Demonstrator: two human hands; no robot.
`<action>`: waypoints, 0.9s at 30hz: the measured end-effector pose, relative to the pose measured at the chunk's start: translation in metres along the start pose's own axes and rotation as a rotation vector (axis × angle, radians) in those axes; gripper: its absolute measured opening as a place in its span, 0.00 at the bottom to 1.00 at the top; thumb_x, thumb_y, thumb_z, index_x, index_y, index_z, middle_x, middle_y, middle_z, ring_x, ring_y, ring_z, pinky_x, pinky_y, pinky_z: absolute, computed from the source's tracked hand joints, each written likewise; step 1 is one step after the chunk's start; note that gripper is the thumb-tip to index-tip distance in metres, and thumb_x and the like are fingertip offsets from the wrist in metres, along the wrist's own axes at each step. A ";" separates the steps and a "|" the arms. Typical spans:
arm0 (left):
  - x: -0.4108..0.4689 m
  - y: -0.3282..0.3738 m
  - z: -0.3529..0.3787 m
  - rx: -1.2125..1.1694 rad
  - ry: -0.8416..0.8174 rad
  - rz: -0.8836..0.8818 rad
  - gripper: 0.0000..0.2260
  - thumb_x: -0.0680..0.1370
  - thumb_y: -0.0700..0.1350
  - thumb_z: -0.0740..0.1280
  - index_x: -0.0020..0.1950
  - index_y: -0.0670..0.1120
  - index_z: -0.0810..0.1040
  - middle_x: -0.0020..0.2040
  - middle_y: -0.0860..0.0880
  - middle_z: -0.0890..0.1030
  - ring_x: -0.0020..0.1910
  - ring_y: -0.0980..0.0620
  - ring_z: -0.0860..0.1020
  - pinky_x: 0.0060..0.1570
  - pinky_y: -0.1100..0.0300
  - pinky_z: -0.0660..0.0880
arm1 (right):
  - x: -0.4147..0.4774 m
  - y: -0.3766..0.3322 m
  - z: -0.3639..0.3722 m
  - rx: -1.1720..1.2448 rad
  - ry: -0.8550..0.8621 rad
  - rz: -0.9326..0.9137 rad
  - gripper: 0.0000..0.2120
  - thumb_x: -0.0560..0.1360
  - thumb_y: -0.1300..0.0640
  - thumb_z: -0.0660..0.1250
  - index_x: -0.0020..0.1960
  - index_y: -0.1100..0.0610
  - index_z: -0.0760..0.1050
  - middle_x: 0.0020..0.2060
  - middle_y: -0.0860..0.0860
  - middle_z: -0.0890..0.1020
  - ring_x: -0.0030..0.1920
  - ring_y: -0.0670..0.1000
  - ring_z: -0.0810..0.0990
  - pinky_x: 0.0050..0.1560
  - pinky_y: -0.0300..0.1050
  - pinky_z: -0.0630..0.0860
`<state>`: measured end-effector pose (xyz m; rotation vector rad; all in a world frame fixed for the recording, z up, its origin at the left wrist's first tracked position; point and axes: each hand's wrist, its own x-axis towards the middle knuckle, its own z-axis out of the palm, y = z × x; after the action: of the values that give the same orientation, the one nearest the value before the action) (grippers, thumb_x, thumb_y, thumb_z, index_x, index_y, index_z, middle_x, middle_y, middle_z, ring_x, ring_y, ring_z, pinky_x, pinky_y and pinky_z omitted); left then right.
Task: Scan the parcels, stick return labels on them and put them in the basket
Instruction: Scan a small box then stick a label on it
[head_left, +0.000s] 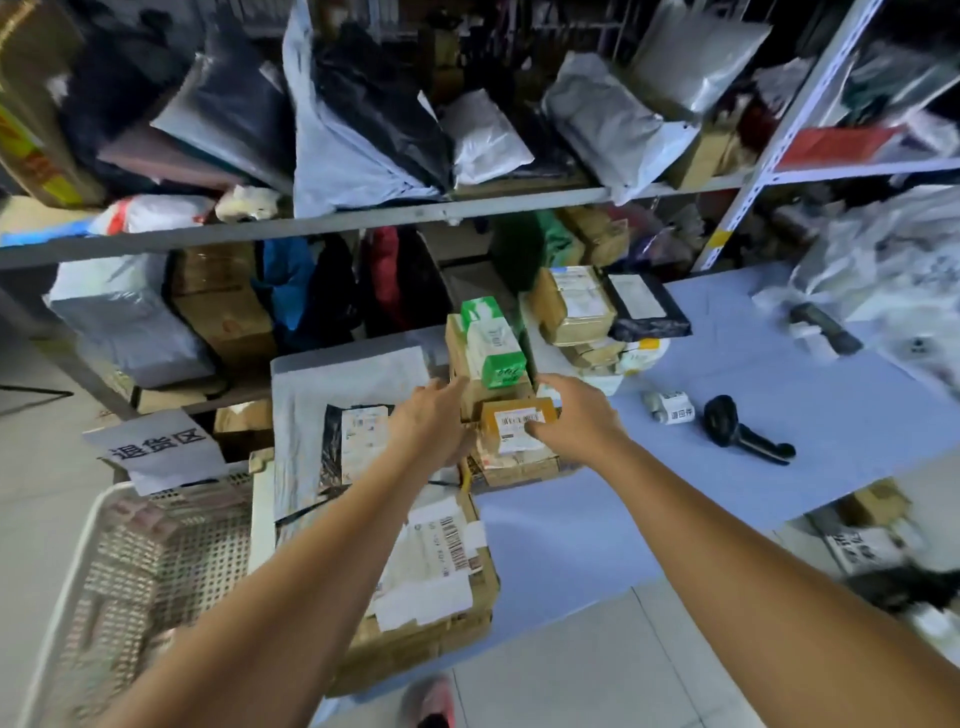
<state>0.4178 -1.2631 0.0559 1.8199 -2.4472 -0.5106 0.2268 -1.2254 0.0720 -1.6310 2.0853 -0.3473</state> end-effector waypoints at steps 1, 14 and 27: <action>0.009 0.005 0.010 -0.002 -0.019 0.019 0.30 0.74 0.48 0.70 0.74 0.51 0.64 0.64 0.45 0.74 0.60 0.41 0.75 0.52 0.46 0.77 | 0.009 0.010 0.001 0.011 -0.011 0.005 0.36 0.69 0.48 0.76 0.74 0.43 0.66 0.70 0.47 0.74 0.65 0.53 0.76 0.60 0.49 0.76; 0.066 0.050 0.070 -0.092 -0.092 -0.096 0.37 0.68 0.50 0.79 0.73 0.49 0.66 0.64 0.50 0.76 0.59 0.48 0.78 0.56 0.49 0.79 | 0.102 0.098 0.032 0.018 -0.268 -0.231 0.42 0.67 0.55 0.79 0.76 0.49 0.64 0.68 0.49 0.73 0.65 0.55 0.74 0.63 0.53 0.74; 0.065 0.186 0.075 -0.135 0.045 -0.118 0.35 0.67 0.51 0.78 0.71 0.48 0.70 0.63 0.48 0.76 0.60 0.46 0.76 0.55 0.47 0.76 | 0.105 0.205 -0.063 0.075 -0.269 -0.405 0.41 0.66 0.54 0.80 0.75 0.52 0.66 0.68 0.51 0.73 0.66 0.53 0.73 0.66 0.52 0.72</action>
<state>0.2088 -1.2596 0.0290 1.9071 -2.2282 -0.6187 0.0024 -1.2781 0.0083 -1.9321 1.5255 -0.3110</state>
